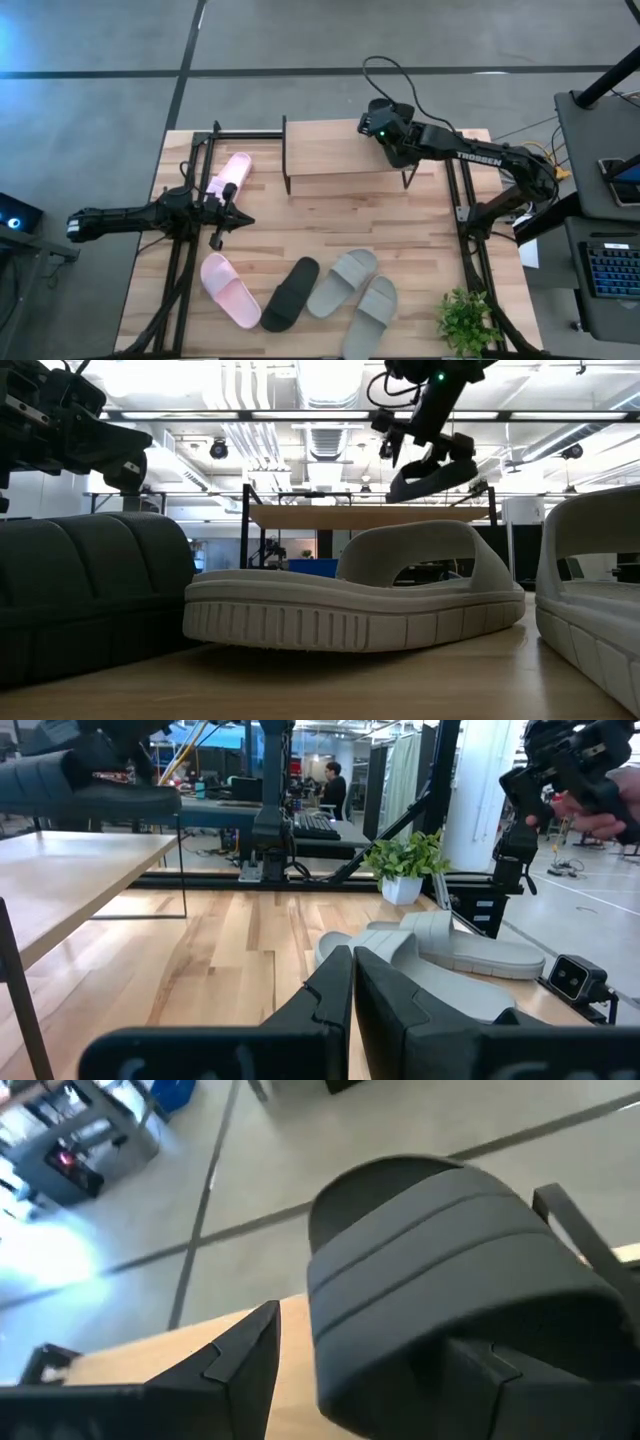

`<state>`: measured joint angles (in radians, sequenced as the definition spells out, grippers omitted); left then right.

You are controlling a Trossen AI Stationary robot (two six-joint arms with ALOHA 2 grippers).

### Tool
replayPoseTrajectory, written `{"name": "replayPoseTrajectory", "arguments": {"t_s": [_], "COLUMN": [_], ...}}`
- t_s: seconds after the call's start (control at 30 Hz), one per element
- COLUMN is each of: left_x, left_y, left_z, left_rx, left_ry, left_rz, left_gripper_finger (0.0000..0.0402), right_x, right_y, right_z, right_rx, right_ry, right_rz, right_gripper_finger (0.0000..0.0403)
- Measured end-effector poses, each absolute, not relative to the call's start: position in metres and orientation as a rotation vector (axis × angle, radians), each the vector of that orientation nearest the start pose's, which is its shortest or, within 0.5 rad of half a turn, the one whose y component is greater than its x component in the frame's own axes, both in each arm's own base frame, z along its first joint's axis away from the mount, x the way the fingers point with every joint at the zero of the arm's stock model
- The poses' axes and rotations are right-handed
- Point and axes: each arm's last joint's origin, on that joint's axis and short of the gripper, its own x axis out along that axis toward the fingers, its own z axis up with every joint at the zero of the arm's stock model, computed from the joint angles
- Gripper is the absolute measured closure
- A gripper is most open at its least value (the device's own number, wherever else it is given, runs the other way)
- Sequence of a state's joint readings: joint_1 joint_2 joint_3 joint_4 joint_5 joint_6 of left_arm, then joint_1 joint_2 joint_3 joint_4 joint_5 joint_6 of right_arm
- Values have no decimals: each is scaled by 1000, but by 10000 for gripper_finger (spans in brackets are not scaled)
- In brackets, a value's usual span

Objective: Pick and place slides into the shelf
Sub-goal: Put the right black slide on the shelf

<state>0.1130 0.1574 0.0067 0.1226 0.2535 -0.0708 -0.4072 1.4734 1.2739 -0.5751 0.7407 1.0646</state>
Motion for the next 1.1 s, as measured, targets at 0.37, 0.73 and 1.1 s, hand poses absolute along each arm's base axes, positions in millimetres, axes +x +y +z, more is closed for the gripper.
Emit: {"name": "replayPoseTrajectory", "arguments": {"t_s": [0.37,0.73,1.1], "left_x": [106,106,106], "left_y": [5,5,5], "left_z": [165,165,165], "left_rx": [-76,-76,-76], "left_ry": [32,34,34], "left_rz": [-139,-140,-140], "left_gripper_finger": [402,402,402], "right_x": [270,262,325], "right_y": [-141,-121,-118], "right_z": [302,334,344], "right_rx": [675,553,82], "right_ry": [434,760,1072], "right_rz": [-1358,-1138,-678], "right_gripper_finger": [202,202,255]}}
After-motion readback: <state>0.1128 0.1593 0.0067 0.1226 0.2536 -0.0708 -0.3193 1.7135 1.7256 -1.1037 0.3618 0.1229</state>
